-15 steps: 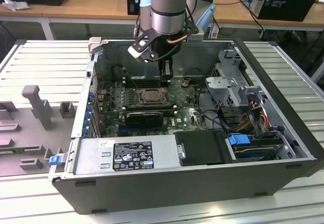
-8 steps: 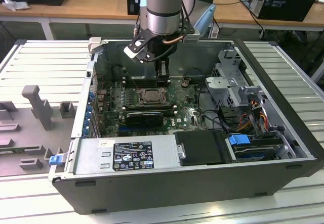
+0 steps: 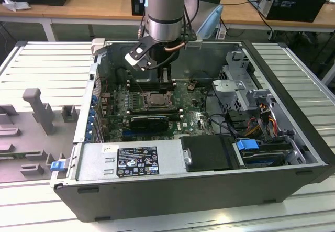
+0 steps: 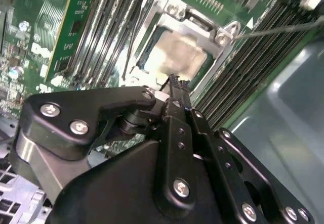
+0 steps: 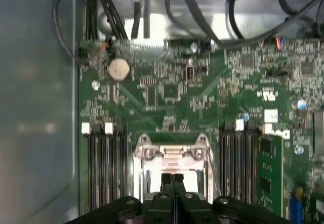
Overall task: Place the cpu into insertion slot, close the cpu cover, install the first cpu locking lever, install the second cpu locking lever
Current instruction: 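Close the cpu cover, then install the first cpu locking lever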
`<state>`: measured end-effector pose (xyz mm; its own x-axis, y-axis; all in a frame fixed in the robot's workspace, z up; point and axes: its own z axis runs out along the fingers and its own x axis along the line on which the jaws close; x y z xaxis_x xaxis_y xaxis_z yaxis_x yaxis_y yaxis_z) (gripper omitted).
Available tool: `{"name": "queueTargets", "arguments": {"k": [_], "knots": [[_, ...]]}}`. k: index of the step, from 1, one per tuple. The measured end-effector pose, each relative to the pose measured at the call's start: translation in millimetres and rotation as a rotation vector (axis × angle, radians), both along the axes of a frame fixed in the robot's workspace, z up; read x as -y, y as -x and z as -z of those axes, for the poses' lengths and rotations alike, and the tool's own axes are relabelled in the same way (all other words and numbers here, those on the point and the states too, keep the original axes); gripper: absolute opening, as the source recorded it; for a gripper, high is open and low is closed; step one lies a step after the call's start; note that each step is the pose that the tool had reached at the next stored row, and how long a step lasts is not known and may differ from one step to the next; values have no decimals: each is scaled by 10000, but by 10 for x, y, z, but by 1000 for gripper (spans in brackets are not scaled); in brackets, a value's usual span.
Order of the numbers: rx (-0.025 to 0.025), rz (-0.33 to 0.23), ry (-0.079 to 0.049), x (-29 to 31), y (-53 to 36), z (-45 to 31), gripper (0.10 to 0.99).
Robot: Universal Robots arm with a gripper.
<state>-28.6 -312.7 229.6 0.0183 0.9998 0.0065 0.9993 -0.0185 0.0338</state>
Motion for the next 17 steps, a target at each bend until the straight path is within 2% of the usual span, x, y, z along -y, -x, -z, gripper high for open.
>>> {"name": "queueTargets", "arguments": {"k": [9, 12, 17], "knots": [[1, -1, -2, -1, 255, 4, 106], [0, -1, 5, 0, 268, -12, 106], [1, -1, 2, -1, 267, -262, 106]]}}
